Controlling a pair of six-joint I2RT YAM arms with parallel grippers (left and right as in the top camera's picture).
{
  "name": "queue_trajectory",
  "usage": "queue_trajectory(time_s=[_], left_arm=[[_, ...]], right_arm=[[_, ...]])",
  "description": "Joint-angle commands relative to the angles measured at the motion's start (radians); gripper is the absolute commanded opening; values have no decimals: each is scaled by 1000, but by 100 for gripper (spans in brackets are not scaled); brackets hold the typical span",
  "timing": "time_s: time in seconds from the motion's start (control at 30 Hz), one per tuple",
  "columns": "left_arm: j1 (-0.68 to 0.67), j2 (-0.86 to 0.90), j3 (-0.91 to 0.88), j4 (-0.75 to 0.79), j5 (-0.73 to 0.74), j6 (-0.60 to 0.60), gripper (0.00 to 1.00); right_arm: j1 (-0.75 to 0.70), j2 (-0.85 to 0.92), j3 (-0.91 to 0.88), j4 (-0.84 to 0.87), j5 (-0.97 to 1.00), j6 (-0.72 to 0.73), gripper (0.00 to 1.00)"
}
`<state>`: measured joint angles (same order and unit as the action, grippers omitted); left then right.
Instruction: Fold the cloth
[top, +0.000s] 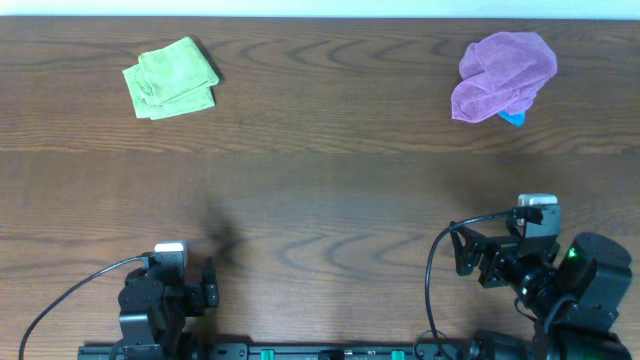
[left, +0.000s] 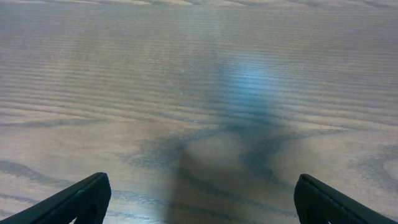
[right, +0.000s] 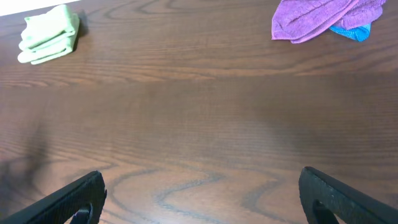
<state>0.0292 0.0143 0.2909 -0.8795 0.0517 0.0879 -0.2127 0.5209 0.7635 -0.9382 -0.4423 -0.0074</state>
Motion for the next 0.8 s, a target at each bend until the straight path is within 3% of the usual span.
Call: queue_trajectory(time_s=[0.0, 0.77], left_arm=[[-14, -11, -41, -24, -20, 47, 95], [-30, -11, -41, -24, -26, 47, 96]], right_arm=[[-6, -5, -1, 0, -10, 14, 99], [-6, -5, -1, 0, -10, 14, 99]])
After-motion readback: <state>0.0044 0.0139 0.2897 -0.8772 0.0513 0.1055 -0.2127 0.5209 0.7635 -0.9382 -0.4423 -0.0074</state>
